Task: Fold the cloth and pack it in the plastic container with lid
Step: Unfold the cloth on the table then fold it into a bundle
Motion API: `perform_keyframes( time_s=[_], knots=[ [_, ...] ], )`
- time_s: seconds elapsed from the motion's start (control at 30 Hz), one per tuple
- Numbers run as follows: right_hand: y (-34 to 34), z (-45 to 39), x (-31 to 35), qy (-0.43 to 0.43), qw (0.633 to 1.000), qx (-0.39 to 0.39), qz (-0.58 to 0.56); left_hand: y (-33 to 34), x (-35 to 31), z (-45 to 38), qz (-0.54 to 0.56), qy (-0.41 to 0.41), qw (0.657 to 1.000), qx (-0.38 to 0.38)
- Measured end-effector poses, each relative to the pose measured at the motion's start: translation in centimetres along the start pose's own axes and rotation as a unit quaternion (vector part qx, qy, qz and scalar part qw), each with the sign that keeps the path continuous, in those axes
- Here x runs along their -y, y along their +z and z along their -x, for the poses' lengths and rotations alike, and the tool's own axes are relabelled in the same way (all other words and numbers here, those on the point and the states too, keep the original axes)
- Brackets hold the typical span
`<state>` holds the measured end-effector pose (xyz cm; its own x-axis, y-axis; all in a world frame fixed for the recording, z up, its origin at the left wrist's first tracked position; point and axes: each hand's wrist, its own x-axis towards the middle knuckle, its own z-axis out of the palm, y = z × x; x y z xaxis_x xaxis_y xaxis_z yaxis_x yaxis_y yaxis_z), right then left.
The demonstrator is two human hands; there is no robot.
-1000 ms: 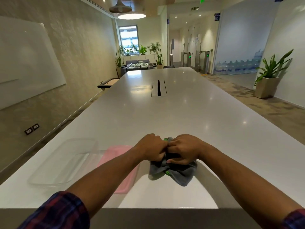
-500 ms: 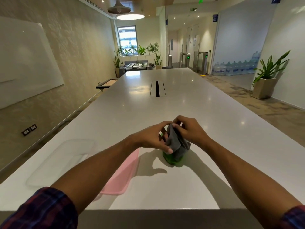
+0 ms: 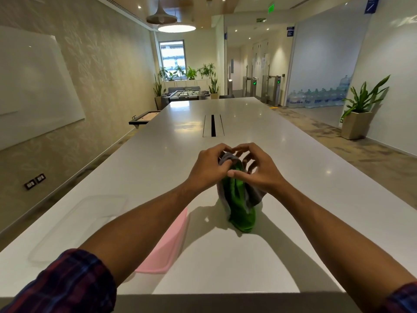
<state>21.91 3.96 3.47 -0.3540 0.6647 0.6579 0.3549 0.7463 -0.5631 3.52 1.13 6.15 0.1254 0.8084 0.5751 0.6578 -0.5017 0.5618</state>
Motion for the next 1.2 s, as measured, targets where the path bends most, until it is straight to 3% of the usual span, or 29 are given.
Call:
perform_keyframes(
  time_s=[0.27,0.53,0.6,0.7,0.77,0.87,1.0,1.1,1.2],
  knots=[
    [-1.1,-1.7,0.4,-0.015,0.993,-0.051,0.102,-1.0,-0.3,-1.6,0.002,-0.025,0.999,-0.027],
    [-3.7,-3.0,-0.1,0.077,0.971,-0.165,0.158,-2.4,1.6,-1.8,-0.156,-0.068,0.985,-0.019],
    [-4.5,-3.5,-0.4,0.088,0.954,-0.17,0.229,-2.8,2.0,-2.1,-0.215,-0.087,0.973,-0.024],
    [-5.9,-3.9,-0.9,0.073,0.907,-0.203,0.362,-3.3,2.6,-3.0,-0.364,-0.09,0.926,-0.041],
    [-6.7,-4.1,-1.0,0.081,0.883,-0.206,0.414,-3.5,2.7,-3.8,-0.396,-0.106,0.911,-0.042],
    [-7.1,-4.7,-1.2,0.162,0.878,-0.202,0.403,-3.2,2.3,-4.3,-0.355,-0.17,0.919,-0.016],
    [-7.2,-4.8,-1.7,0.21,0.894,-0.222,0.329,-2.4,1.6,-4.8,-0.162,-0.253,0.954,0.007],
    [-7.5,-4.3,-1.9,0.172,0.925,-0.232,0.245,-2.2,1.0,-5.1,-0.103,-0.246,0.964,0.013],
    [-8.1,-3.1,-2.1,0.086,0.924,-0.266,0.262,-2.0,0.9,-4.6,-0.14,-0.192,0.971,-0.012]
  ],
)
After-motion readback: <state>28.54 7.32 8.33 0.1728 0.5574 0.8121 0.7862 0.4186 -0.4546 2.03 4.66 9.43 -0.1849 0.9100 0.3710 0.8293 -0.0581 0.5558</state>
